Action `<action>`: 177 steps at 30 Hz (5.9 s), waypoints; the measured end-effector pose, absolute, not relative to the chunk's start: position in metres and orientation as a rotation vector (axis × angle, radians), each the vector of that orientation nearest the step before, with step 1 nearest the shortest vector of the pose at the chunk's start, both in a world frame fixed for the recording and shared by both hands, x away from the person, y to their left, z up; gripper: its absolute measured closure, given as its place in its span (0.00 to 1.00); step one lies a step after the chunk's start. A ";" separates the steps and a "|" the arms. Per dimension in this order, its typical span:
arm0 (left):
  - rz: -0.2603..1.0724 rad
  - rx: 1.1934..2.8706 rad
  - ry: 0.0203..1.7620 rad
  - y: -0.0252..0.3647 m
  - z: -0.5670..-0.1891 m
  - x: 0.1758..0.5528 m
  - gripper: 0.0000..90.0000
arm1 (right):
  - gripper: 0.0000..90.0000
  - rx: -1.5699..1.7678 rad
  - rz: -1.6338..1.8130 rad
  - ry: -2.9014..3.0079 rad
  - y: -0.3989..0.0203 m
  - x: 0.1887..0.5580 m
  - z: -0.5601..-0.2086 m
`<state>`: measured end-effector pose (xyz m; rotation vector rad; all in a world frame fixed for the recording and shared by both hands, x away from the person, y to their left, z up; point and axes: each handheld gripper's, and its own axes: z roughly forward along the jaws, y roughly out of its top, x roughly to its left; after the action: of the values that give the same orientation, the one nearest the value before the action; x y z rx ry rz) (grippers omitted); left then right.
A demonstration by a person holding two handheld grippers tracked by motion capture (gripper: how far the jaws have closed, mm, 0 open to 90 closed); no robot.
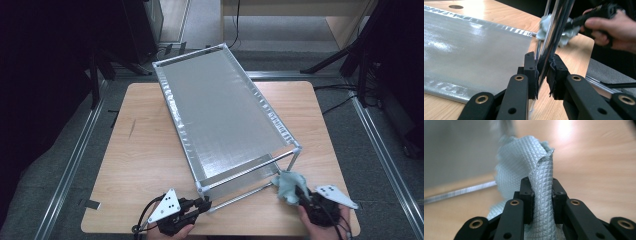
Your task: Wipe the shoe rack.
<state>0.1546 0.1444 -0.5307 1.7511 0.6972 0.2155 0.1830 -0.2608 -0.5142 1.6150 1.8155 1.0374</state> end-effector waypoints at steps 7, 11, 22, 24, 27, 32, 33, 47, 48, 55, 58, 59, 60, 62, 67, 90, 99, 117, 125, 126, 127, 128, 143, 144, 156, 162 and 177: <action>0.222 1.748 0.701 0.143 -0.532 0.154 0.88 | 0.85 1.487 1.163 1.638 -0.266 0.177 -0.451; 0.228 1.748 0.706 0.143 -0.532 0.154 0.88 | 0.86 1.378 1.266 1.555 -0.252 0.175 -0.414; 0.228 1.759 0.747 0.141 -0.530 0.154 0.88 | 0.86 1.254 1.282 1.653 -0.200 0.219 -0.394; 0.224 1.781 0.741 0.140 -0.528 0.156 0.88 | 0.86 1.249 1.292 1.678 -0.196 0.220 -0.394; 0.246 1.799 0.736 0.139 -0.527 0.156 0.88 | 0.86 1.211 1.267 1.719 -0.185 0.220 -0.394; 0.264 1.781 0.759 0.138 -0.528 0.155 0.88 | 0.86 1.144 1.294 1.718 -0.174 0.216 -0.389; 0.266 1.780 0.758 0.139 -0.528 0.155 0.88 | 0.86 1.134 1.291 1.675 -0.173 0.215 -0.387; 0.283 1.786 0.762 0.138 -0.528 0.151 0.89 | 0.85 1.104 1.293 1.829 -0.144 0.228 -0.404; 0.284 1.785 0.761 0.138 -0.528 0.151 0.89 | 0.84 1.099 1.306 1.843 -0.140 0.225 -0.405; 0.284 1.788 0.758 0.137 -0.528 0.150 0.89 | 0.83 1.015 1.359 1.944 -0.100 0.204 -0.409; 0.285 1.782 0.759 0.137 -0.529 0.150 0.89 | 0.80 0.926 1.366 1.999 -0.078 0.192 -0.410; 0.285 1.782 0.757 0.138 -0.529 0.149 0.89 | 0.78 0.912 1.374 2.007 -0.074 0.189 -0.410; 0.284 1.783 0.754 0.139 -0.529 0.149 0.89 | 0.73 0.898 1.389 2.015 -0.072 0.188 -0.409; 0.279 1.790 0.745 0.141 -0.529 0.149 0.89 | 0.59 0.889 1.449 2.051 -0.076 0.189 -0.408; 0.271 1.790 0.740 0.141 -0.529 0.149 0.89 | 0.60 0.936 1.500 2.049 -0.099 0.193 -0.406; 0.264 1.793 0.734 0.140 -0.529 0.148 0.89 | 0.83 1.238 1.418 1.724 -0.186 0.217 -0.391; 0.267 1.792 0.733 0.136 -0.529 0.150 0.89 | 0.88 1.089 1.448 1.902 -0.132 0.206 -0.405; 0.263 1.793 0.727 0.136 -0.529 0.150 0.89 | 0.88 1.142 1.402 1.808 -0.149 0.219 -0.404; 0.261 1.795 0.722 0.134 -0.529 0.150 0.89 | 0.89 1.245 1.366 1.689 -0.194 0.223 -0.397; 0.260 1.796 0.722 0.134 -0.529 0.150 0.89 | 0.89 1.232 1.368 1.716 -0.188 0.221 -0.397; 0.261 1.794 0.724 0.134 -0.529 0.150 0.89 | 0.89 1.216 1.375 1.745 -0.180 0.219 -0.398; 0.261 1.792 0.726 0.134 -0.529 0.150 0.89 | 0.89 1.194 1.384 1.775 -0.171 0.217 -0.400; 0.256 1.789 0.725 0.136 -0.530 0.150 0.89 | 0.90 0.986 1.483 2.006 -0.101 0.185 -0.403; 0.254 1.792 0.724 0.136 -0.530 0.150 0.89 | 0.90 1.006 1.468 1.989 -0.107 0.187 -0.402; 0.255 1.792 0.727 0.138 -0.530 0.151 0.89 | 0.90 1.274 1.398 1.618 -0.222 0.203 -0.386; 0.254 1.791 0.729 0.139 -0.530 0.151 0.89 | 0.91 1.338 1.404 1.527 -0.248 0.195 -0.381; 0.265 1.784 0.747 0.141 -0.530 0.151 0.89 | 0.91 1.549 1.165 1.776 -0.240 0.199 -0.488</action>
<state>0.1513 0.1410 -0.5300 1.7836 0.7472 0.2653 0.1988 -0.2395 -0.4879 1.5490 1.7758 1.1654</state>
